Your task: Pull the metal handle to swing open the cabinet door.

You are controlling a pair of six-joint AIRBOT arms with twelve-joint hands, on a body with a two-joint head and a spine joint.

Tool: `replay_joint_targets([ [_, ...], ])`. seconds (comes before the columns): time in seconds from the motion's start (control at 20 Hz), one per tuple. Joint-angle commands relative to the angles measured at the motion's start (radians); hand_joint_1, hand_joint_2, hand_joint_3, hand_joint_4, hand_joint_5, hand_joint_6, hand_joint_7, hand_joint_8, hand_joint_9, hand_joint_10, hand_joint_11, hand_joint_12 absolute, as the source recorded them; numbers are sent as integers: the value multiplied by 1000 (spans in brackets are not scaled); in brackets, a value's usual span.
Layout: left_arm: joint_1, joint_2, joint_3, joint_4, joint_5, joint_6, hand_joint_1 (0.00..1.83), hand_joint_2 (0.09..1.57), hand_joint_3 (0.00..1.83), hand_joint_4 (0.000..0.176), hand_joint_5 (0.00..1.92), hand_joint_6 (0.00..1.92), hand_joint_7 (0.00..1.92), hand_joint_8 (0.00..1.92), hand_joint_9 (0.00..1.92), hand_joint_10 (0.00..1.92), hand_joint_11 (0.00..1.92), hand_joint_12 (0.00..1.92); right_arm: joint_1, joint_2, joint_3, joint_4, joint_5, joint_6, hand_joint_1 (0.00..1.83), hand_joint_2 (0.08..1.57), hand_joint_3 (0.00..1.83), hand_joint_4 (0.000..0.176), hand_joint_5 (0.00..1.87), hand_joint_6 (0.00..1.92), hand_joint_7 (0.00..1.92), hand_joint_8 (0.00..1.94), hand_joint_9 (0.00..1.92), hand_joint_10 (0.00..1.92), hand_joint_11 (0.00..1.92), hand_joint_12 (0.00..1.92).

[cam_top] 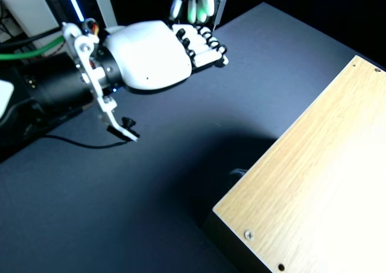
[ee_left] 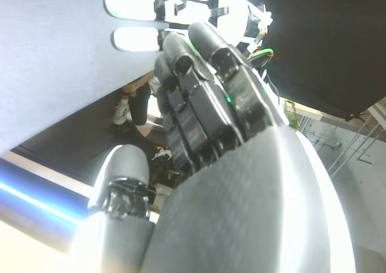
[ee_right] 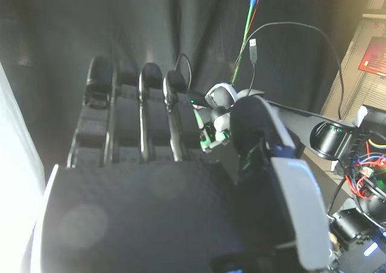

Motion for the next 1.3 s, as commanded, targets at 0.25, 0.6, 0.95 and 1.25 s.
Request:
replay_joint_targets([
  [0.25,-9,5,-3,-94,-19,6,0,1571,121,0,306,0,318,1,274,1,0,610,15,8,10,85,54,2,0,1534,18,0,127,3,114,0,94,2,0,352],
  [0.6,-9,5,-3,-94,-19,6,0,1571,91,0,296,0,303,0,260,0,0,567,15,2,67,87,5,2,0,1540,15,0,136,4,119,1,97,2,0,346],
  [0.95,-9,5,-3,-94,-19,6,0,1570,92,0,318,4,325,4,278,3,0,614,13,-8,98,87,-57,2,0,1535,9,0,116,0,101,0,83,0,0,345],
  [1.25,-9,5,-3,-94,-19,6,0,1571,118,0,330,2,340,2,293,2,0,638,-21,9,102,105,-80,211,0,1526,3,0,125,3,111,3,91,3,0,346],
])
